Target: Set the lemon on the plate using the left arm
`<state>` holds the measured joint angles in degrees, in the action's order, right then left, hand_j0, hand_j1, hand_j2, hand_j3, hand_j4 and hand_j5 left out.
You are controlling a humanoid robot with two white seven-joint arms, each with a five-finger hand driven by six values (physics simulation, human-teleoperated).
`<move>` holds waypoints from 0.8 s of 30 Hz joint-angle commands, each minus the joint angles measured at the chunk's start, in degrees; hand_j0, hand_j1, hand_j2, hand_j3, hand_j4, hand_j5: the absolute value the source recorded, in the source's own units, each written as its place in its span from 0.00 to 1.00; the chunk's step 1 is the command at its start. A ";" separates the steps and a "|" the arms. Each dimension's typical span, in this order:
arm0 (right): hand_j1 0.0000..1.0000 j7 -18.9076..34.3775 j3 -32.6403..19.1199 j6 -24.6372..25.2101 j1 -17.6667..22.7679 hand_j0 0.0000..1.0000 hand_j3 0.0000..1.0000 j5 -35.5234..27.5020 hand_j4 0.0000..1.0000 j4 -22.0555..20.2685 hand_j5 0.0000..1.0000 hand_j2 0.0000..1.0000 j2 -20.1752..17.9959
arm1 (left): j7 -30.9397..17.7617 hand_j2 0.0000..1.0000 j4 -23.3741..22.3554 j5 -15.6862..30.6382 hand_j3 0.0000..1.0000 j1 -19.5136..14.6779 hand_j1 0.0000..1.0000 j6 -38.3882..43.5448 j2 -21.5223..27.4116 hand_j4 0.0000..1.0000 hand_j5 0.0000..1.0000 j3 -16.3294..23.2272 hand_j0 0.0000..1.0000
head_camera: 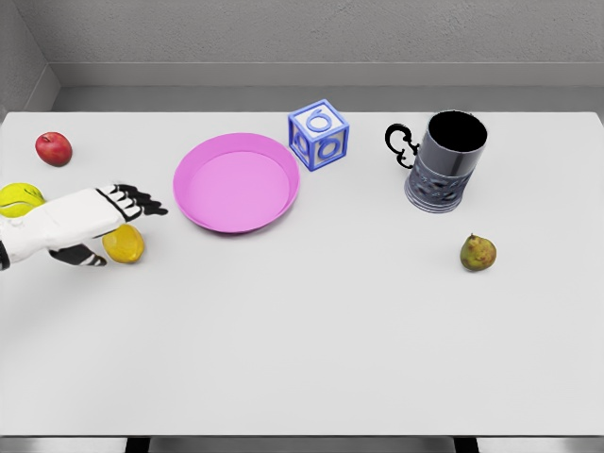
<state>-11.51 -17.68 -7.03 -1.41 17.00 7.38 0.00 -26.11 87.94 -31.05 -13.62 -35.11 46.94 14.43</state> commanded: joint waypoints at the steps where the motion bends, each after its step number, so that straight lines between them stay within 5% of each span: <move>1: 1.00 0.00 0.01 0.00 0.00 1.00 1.00 -0.03 1.00 0.00 1.00 1.00 0.00 | -0.52 1.00 -0.84 -0.50 1.00 -0.09 1.00 0.11 -0.45 1.00 1.00 1.83 1.00; 8: 1.00 0.00 0.01 0.00 0.00 1.00 1.00 -0.03 1.00 0.00 1.00 1.00 0.00 | -0.52 1.00 -6.29 -2.88 1.00 -3.16 1.00 0.11 -1.59 1.00 1.00 2.62 1.00; 14: 1.00 0.00 0.01 0.00 0.00 1.00 1.00 -0.03 1.00 0.00 1.00 1.00 0.00 | -0.52 1.00 -6.29 -4.28 1.00 -3.16 1.00 0.11 -1.77 1.00 1.00 4.03 1.00; 19: 1.00 0.00 0.01 0.00 0.00 1.00 1.00 -0.03 1.00 0.00 1.00 1.00 0.00 | -1.49 0.76 -6.11 -5.25 0.76 -3.25 0.76 0.11 -1.59 0.76 0.76 3.94 0.76; 24: 1.00 0.00 0.01 0.00 0.00 1.00 1.00 -0.03 1.00 0.00 1.00 1.00 0.00 | -1.58 0.66 -6.11 -4.90 0.66 -4.04 0.66 0.11 -1.06 0.66 0.66 3.94 0.66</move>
<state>-11.51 -17.68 -7.03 -1.41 17.00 7.38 0.00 -27.62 81.82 -36.26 -17.67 -35.10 45.64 18.38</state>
